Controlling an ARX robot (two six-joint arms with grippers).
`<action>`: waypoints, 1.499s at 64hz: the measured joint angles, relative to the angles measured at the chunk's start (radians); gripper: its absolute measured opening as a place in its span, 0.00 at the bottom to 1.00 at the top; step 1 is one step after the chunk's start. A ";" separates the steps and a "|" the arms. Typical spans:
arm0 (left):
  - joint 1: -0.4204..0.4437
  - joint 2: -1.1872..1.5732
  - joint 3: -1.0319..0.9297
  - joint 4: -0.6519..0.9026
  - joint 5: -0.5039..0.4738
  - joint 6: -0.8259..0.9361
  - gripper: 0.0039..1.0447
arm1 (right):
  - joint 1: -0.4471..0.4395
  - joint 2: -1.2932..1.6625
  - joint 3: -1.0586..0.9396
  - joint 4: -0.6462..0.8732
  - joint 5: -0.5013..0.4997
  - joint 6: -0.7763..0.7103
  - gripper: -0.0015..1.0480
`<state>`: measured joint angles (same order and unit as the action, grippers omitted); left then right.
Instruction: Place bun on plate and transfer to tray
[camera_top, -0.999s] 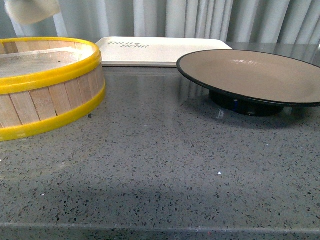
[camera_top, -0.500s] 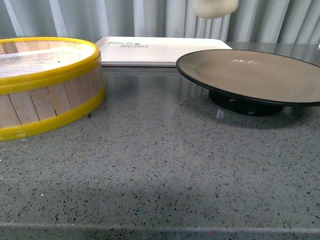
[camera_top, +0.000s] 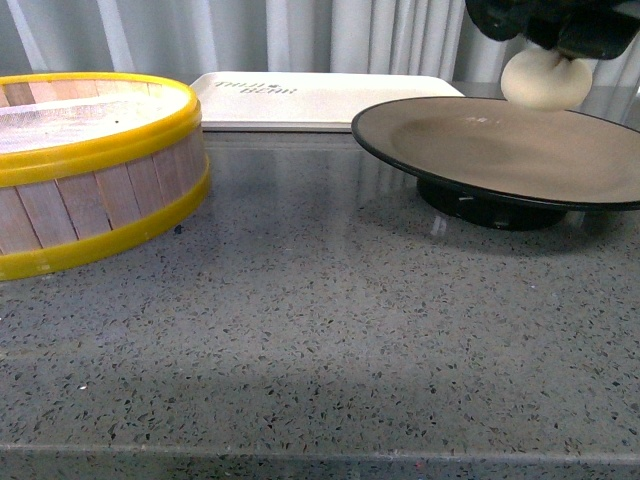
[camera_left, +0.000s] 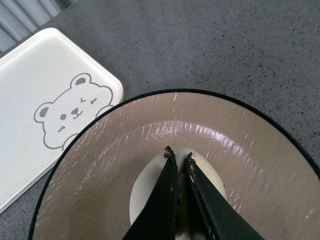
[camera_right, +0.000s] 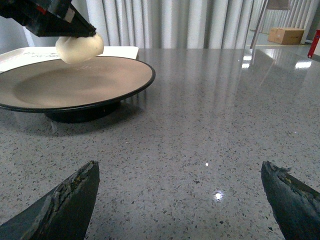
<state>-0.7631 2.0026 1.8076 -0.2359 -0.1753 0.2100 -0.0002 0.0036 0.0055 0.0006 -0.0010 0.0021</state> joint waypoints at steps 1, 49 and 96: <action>0.000 0.005 0.002 -0.002 -0.003 0.008 0.03 | 0.000 0.000 0.000 0.000 0.000 0.000 0.92; 0.017 0.073 0.014 -0.064 -0.023 0.133 0.03 | 0.000 0.000 0.000 0.000 0.000 0.000 0.92; 0.035 0.008 0.044 -0.076 0.028 0.040 0.94 | 0.000 0.000 0.000 0.000 0.000 0.000 0.92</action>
<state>-0.7284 2.0106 1.8519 -0.3115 -0.1471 0.2501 -0.0002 0.0036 0.0055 0.0006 -0.0010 0.0025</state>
